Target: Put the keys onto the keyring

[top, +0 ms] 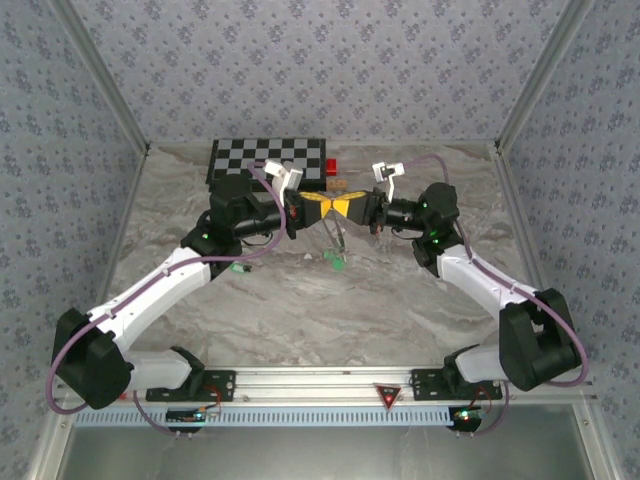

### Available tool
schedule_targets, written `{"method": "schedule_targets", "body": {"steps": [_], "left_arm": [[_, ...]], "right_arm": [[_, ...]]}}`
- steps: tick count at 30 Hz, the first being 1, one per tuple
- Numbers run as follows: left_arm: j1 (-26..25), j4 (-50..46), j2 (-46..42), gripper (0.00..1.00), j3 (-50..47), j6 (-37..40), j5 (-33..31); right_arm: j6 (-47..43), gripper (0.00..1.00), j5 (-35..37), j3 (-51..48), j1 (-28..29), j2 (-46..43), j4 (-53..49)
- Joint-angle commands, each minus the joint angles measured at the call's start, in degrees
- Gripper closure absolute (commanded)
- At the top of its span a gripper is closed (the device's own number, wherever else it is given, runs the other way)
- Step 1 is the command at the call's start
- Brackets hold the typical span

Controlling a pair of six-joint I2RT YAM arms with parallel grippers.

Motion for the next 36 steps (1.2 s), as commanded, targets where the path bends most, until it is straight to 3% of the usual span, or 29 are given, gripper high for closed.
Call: {"method": "schedule_targets", "body": {"steps": [1,4,7,10,13,18,21,31,36], "left_arm": [[-0.3,1.8,-1.2,1.0,1.7,1.0,0.7],[-0.3,1.5,-1.7,0.96,1.4,1.0,-0.1],[0.4,0.9,-2.9,0.69,0.8,1.1,-1.9],[1.7,1.0,-5.1,0.5,-0.7,0.3,-4.7],[3.2,1.4,-7.5,0.4,-3.1,-0.8,-7.8],[4.6,-2.6,-10.8,0.37,-6.4,-1.0,-14.5],[5.2,-7.3,-12.0,0.29,-7.7,-0.9,-19.3],[6.7,-20.8,-15.3,0.27,-12.5,-1.5,-34.7],[9.1,-30.0,-14.7,0.27,-13.7,-5.4,-42.2]], "right_arm": [[-1.1,1.0,0.5,1.0,0.4,-1.3,-0.8],[-1.6,1.0,0.4,0.9,0.3,-1.4,-1.4],[-2.6,1.0,0.5,0.6,0.3,-1.9,-2.5],[-4.2,1.0,0.8,0.4,0.4,-2.7,-4.3],[-6.2,1.0,1.3,0.4,0.6,-3.6,-6.6],[-10.4,1.0,2.5,0.4,1.2,-5.0,-11.4],[-14.9,1.0,3.5,0.7,2.2,-6.1,-15.9],[-31.5,1.0,10.9,0.6,6.7,-10.7,-32.2],[-37.5,1.0,16.8,-0.6,9.0,-13.6,-38.1]]}}
